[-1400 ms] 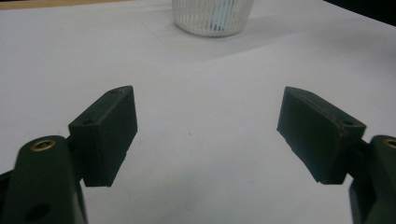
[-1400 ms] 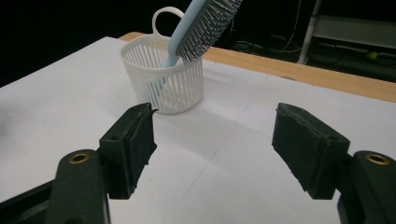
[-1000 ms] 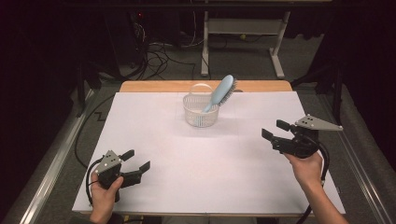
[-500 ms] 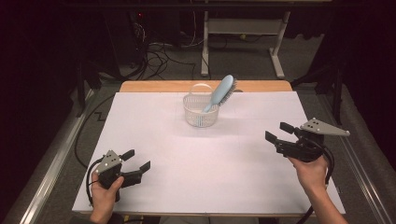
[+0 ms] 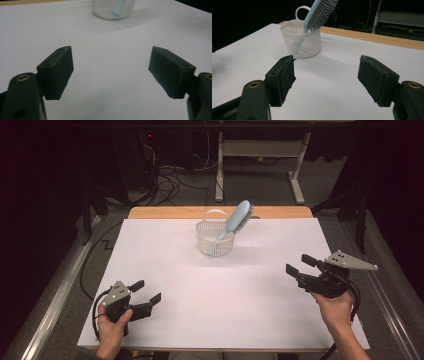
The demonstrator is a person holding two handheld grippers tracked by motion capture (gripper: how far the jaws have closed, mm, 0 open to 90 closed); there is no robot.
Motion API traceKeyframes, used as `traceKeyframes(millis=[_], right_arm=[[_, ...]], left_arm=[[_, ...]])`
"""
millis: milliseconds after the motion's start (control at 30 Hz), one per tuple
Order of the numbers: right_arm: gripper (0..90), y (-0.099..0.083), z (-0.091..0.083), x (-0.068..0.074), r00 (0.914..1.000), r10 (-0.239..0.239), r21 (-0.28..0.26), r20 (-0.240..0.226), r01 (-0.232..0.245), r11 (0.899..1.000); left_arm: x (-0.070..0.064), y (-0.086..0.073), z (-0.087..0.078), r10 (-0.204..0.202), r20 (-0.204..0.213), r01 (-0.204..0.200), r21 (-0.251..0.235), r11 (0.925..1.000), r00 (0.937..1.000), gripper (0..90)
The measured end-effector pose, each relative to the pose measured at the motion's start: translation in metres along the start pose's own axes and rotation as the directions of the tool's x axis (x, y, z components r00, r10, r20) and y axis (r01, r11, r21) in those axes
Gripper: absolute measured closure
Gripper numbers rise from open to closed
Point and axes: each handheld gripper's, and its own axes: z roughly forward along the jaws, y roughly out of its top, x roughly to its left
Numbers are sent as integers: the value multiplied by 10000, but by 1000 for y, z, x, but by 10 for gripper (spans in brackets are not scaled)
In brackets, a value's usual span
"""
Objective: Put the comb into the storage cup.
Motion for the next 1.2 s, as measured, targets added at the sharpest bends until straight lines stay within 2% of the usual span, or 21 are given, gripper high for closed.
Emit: traceKeyframes(millis=[1200], right_arm=[[304,-14,-27,-1,9998,186,-232,97,-184,9996]], left_arm=[[-1,0,0,86,63,-86,-54,9999,9999,210]])
